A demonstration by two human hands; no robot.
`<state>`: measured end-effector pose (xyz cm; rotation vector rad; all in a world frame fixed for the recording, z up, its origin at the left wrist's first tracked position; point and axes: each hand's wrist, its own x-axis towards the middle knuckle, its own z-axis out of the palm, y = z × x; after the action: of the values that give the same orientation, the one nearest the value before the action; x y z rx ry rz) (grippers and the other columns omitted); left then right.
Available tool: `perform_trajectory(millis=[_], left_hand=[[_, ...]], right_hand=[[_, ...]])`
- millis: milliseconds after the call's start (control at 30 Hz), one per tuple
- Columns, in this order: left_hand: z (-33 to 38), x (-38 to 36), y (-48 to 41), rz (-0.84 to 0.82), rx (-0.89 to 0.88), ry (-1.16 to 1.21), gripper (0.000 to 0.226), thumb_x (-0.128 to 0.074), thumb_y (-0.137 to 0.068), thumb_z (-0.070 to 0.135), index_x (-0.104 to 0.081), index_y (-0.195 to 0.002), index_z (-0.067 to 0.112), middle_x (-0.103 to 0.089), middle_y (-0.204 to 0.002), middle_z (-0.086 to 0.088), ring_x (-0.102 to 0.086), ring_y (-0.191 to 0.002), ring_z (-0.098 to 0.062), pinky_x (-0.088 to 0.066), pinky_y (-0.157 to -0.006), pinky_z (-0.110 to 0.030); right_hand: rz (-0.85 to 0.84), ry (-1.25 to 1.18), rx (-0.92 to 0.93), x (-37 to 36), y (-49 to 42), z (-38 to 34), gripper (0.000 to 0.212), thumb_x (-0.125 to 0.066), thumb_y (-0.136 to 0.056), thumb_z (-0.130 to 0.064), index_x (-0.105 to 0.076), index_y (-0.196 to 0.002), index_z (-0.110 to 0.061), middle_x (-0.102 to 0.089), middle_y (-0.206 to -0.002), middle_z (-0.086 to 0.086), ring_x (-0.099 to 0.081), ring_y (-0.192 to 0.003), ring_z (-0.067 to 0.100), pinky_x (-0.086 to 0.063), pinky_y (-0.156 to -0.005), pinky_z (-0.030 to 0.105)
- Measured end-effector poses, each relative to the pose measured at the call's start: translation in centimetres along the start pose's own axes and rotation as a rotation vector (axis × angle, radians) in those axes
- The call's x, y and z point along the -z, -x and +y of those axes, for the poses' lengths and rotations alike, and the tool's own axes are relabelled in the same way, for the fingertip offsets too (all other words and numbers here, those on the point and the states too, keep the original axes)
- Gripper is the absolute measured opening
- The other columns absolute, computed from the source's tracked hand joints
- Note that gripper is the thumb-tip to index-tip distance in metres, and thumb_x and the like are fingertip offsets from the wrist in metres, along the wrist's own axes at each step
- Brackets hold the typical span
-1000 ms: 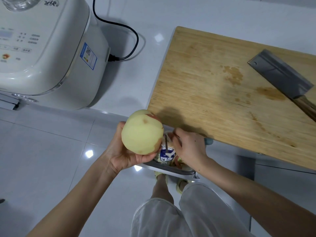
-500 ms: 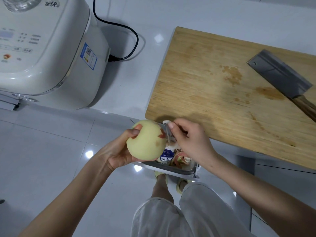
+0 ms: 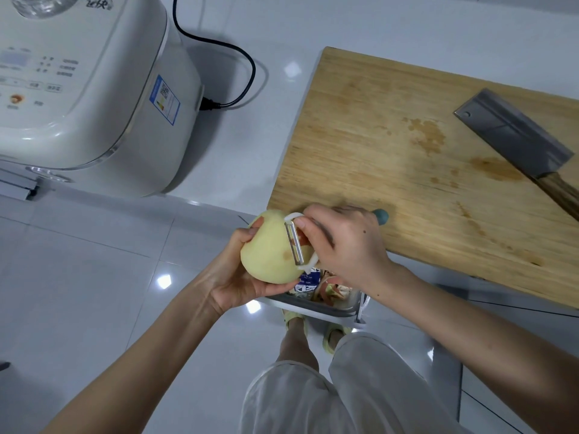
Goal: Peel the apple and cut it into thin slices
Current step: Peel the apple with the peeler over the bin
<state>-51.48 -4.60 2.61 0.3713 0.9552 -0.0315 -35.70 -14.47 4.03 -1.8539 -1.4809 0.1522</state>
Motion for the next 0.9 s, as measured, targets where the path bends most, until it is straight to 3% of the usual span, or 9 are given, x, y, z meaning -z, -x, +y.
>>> perform_trajectory(millis=[100,167,267,400,500,633,767,833,900], left_hand=[[0.0,0.6,-0.1,-0.027,-0.005,-0.004,0.081,-0.076,-0.056,0.031,-0.052,-0.132,0.017,-0.064,-0.107,-0.019,-0.066,-0.086,-0.038,-0.054,-0.068,-0.050],[-0.2,0.9,-0.2,-0.051,0.018,0.010,0.095,-0.086,-0.038,0.029,-0.055,-0.127,0.016,-0.065,-0.103,-0.019,-0.066,-0.083,-0.038,-0.055,-0.067,-0.050],[-0.5,1.2,-0.2,-0.061,0.041,0.031,0.093,-0.089,-0.027,0.031,-0.060,-0.114,0.013,-0.066,-0.099,-0.020,-0.066,-0.081,-0.038,-0.056,-0.066,-0.049],[0.2,0.8,0.5,-0.156,0.029,0.077,0.083,-0.087,-0.027,0.030,-0.068,-0.105,0.010,-0.065,-0.104,-0.022,-0.064,-0.087,-0.040,-0.056,-0.063,-0.049],[1.2,0.1,0.7,-0.194,-0.027,0.040,0.070,-0.088,-0.028,0.031,-0.075,-0.094,0.011,-0.068,-0.102,-0.020,-0.066,-0.086,-0.038,-0.057,-0.064,-0.050],[1.1,0.1,0.8,-0.157,-0.057,0.050,0.073,-0.091,-0.023,0.026,-0.076,-0.092,0.010,-0.069,-0.100,-0.022,-0.067,-0.086,-0.041,-0.056,-0.064,-0.057],[0.8,0.9,0.8,-0.086,-0.060,0.021,0.089,-0.095,-0.018,0.024,-0.070,-0.103,0.011,-0.069,-0.100,-0.021,-0.068,-0.086,-0.042,-0.056,-0.063,-0.055],[0.7,1.3,0.5,-0.042,-0.043,0.016,0.101,-0.096,-0.021,0.025,-0.061,-0.114,0.012,-0.068,-0.104,-0.021,-0.067,-0.088,-0.042,-0.056,-0.063,-0.053],[0.5,1.4,0.2,-0.006,-0.038,0.029,0.105,-0.096,-0.025,0.027,-0.057,-0.122,0.014,-0.066,-0.108,-0.021,-0.066,-0.090,-0.041,-0.056,-0.067,-0.052]], right_hand=[[-0.014,-0.051,-0.046,0.1,0.8,0.4,0.033,-0.048,-0.093,-0.028,-0.061,-0.068,-0.012,-0.043,-0.045,-0.011,-0.039,-0.040,0.005,-0.028,-0.042,0.022],[-0.019,-0.083,-0.076,-0.1,1.4,0.7,0.032,-0.047,-0.094,-0.028,-0.060,-0.069,-0.013,-0.043,-0.046,-0.010,-0.036,-0.039,0.005,-0.027,-0.040,0.023],[-0.037,-0.103,-0.136,-0.6,2.5,1.3,0.027,-0.047,-0.092,-0.026,-0.061,-0.072,-0.015,-0.040,-0.045,-0.009,-0.036,-0.042,0.011,-0.027,-0.041,0.022],[-0.213,-0.091,-0.264,-2.3,5.2,2.4,0.035,-0.038,-0.085,-0.031,-0.071,-0.082,-0.020,-0.060,-0.049,-0.004,-0.047,-0.039,0.009,-0.038,-0.042,0.024],[-0.331,-0.022,-0.359,-3.5,6.1,2.2,0.025,-0.046,-0.085,-0.025,-0.071,-0.084,-0.020,-0.060,-0.053,-0.004,-0.051,-0.048,0.013,-0.029,-0.046,0.024],[-0.608,-0.018,-0.557,-3.8,5.5,2.4,0.016,-0.055,-0.083,-0.010,-0.068,-0.087,-0.018,-0.067,-0.077,0.001,-0.060,-0.071,0.020,-0.036,-0.054,0.027],[-0.753,-0.265,-0.896,-3.6,5.0,3.2,0.020,-0.052,-0.085,-0.007,-0.068,-0.083,-0.018,-0.073,-0.091,0.009,-0.060,-0.061,0.021,-0.044,-0.054,0.030],[-0.809,0.073,-0.751,-3.6,4.7,3.2,0.020,-0.050,-0.083,-0.009,-0.067,-0.090,-0.017,-0.072,-0.091,0.005,-0.064,-0.070,0.019,-0.049,-0.059,0.029],[-0.808,0.545,-0.470,-3.3,4.2,2.6,0.018,-0.050,-0.085,-0.009,-0.065,-0.089,-0.018,-0.069,-0.088,-0.001,-0.063,-0.081,0.018,-0.037,-0.055,0.024]])
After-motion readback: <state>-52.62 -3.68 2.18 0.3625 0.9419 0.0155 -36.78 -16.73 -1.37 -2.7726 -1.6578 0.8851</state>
